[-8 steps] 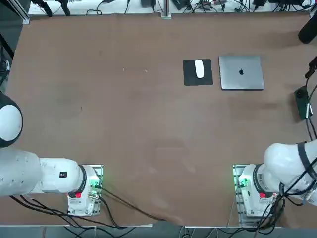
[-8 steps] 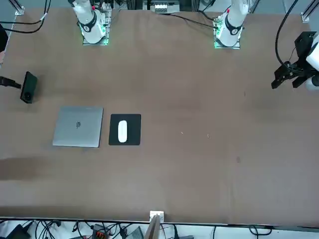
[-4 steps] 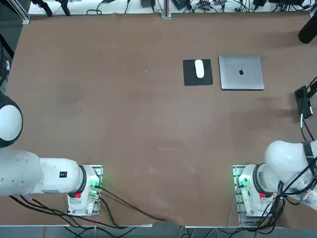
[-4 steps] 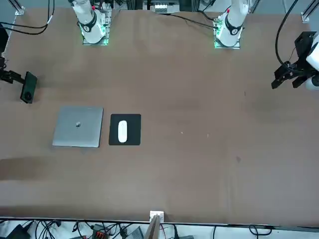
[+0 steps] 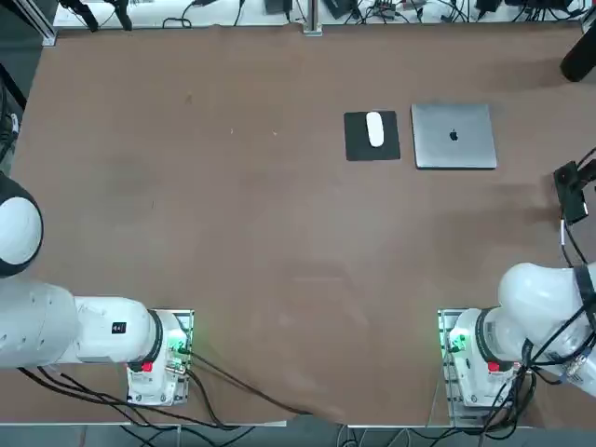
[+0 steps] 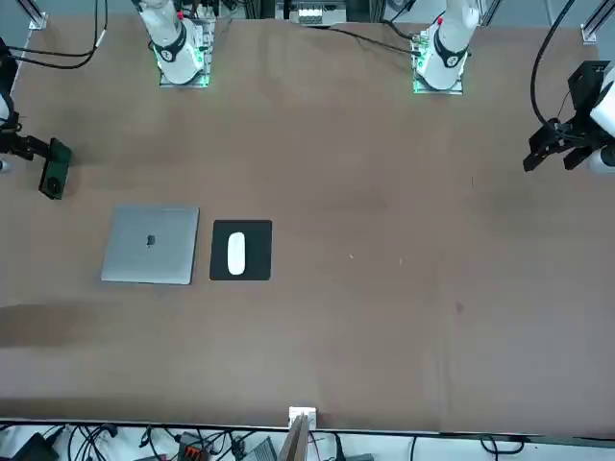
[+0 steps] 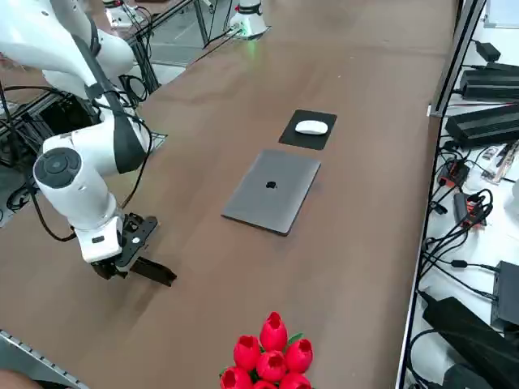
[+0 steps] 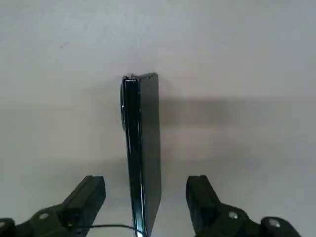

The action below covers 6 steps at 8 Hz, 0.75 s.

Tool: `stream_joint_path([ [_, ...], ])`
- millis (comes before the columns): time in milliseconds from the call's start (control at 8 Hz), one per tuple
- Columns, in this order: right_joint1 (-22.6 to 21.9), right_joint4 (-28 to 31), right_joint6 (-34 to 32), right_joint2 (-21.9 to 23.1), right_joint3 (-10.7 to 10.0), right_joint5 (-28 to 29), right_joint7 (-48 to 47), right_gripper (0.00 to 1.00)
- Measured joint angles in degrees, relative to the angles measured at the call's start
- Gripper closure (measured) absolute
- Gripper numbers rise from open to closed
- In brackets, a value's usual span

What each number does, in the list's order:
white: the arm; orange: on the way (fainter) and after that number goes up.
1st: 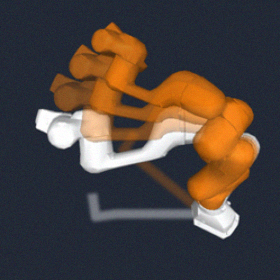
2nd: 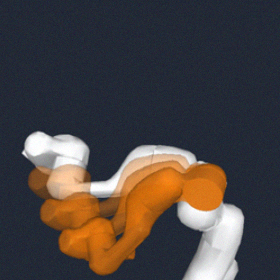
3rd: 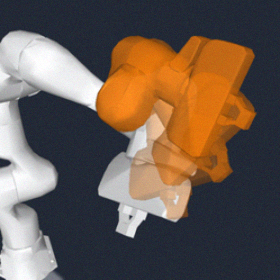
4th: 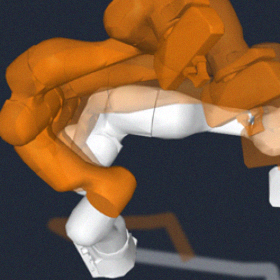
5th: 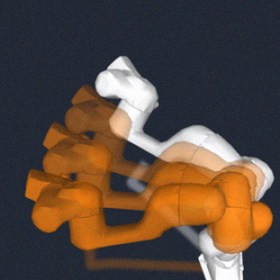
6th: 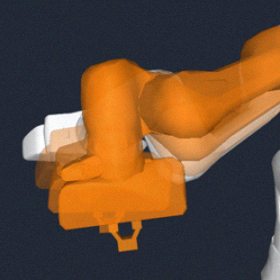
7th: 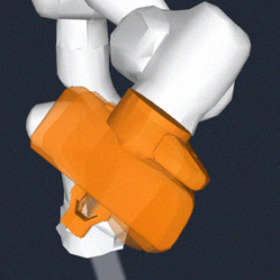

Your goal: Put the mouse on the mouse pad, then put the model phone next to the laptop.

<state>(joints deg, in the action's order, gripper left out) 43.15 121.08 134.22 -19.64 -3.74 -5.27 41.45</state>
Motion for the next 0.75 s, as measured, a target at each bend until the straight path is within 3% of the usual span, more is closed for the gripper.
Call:
stream_joint_path([
  [375,0.00,2.57,7.25,-2.81,0.31,0.00,0.00,0.03],
  [625,0.00,2.60,8.74,-4.22,0.50,0.00,0.00,0.15],
  [750,-0.01,2.57,8.77,-4.15,0.64,0.00,0.00,0.31],
])
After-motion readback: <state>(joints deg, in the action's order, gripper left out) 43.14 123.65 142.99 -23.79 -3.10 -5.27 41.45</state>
